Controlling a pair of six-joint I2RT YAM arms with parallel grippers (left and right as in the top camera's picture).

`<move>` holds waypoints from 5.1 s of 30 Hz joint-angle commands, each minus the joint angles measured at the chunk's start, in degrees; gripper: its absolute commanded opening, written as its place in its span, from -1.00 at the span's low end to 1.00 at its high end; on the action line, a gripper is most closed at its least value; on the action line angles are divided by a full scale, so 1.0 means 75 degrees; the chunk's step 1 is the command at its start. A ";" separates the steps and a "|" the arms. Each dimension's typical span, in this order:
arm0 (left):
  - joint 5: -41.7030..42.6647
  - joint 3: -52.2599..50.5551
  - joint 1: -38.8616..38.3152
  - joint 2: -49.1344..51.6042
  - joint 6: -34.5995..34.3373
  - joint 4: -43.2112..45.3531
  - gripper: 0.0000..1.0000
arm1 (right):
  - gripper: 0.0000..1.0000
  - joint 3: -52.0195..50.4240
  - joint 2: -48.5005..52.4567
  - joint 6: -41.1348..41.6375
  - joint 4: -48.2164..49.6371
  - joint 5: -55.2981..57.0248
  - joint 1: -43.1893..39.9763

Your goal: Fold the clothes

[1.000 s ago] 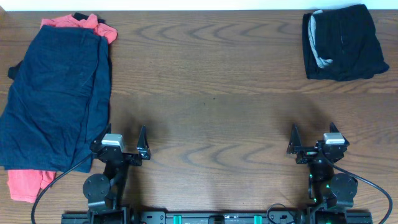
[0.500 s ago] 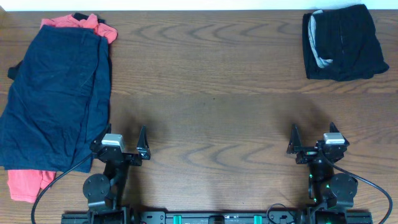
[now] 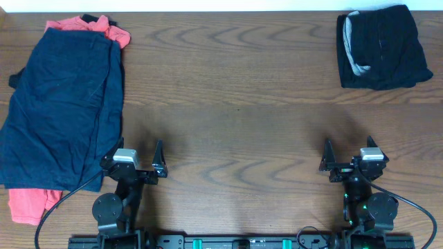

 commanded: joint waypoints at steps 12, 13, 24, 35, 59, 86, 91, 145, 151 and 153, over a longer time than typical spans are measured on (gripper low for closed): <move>0.0017 -0.0102 -0.0023 -0.0052 -0.0181 -0.0236 0.96 | 0.98 -0.0012 -0.0012 0.0166 0.0017 0.0015 0.0076; 0.0012 -0.0102 -0.0023 -0.0052 -0.0268 -0.0227 0.96 | 0.98 -0.0012 -0.0012 0.0256 0.0020 0.0020 0.0076; -0.0248 0.1682 -0.0023 0.1577 -0.0326 -0.1224 0.96 | 0.99 0.0662 0.0513 0.0533 0.0787 0.0023 0.0076; -0.0248 0.6111 -0.0023 0.6009 -0.0332 -0.3410 0.95 | 0.98 0.4112 0.4645 0.0533 0.0128 -0.0163 0.0076; -0.2241 1.1957 0.0015 1.1858 0.0627 -0.6120 0.96 | 0.99 1.0733 1.2488 0.0332 -0.4153 -0.1883 0.0079; -0.3625 1.1957 0.1157 1.6343 0.0807 -0.4395 0.77 | 0.80 1.0716 1.2794 0.0041 -0.5386 -0.1865 0.0079; -0.3652 1.1957 0.1285 1.6483 0.0822 -0.4310 0.13 | 0.79 1.0716 1.2794 0.0041 -0.5388 -0.1865 0.0076; -0.0819 1.1983 -0.4826 1.3875 -0.2742 -0.3305 -0.88 | 0.86 1.1590 1.0576 -0.0210 -0.8043 -0.2809 -0.0927; -0.0804 1.1983 -0.4832 1.3933 -0.2736 -0.3526 -0.88 | 0.87 1.1587 1.0625 -0.0364 -0.8294 -0.2582 -0.0921; -0.0565 1.1983 -0.4858 1.3933 -0.2734 -0.3576 -0.86 | 0.87 1.1587 1.0701 -0.0481 -0.8303 -0.2614 -0.0912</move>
